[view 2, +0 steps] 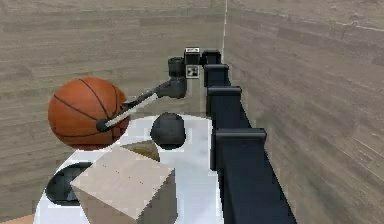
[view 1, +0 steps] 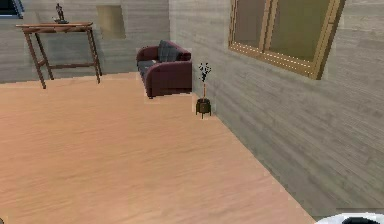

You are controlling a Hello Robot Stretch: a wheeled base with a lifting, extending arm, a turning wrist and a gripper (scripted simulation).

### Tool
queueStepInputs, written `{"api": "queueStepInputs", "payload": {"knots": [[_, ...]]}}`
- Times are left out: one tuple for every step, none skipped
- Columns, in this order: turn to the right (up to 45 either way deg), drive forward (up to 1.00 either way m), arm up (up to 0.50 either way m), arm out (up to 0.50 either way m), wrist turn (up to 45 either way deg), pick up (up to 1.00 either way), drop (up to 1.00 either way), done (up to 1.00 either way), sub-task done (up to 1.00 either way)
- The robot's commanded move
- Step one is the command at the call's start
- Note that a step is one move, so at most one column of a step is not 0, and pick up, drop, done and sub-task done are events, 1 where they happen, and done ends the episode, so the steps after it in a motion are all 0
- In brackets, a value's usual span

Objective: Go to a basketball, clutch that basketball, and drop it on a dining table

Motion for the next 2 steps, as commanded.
{"api": "queueStepInputs", "payload": {"knots": [[0.0, 0.0, 0.0, 0.0, 45.0, 0.0, 0.0, 0.0, 0.0], [0.0, 0.0, 0.0, 0.0, 24.0, 0.0, 0.0, 0.0, 0.0]]}}
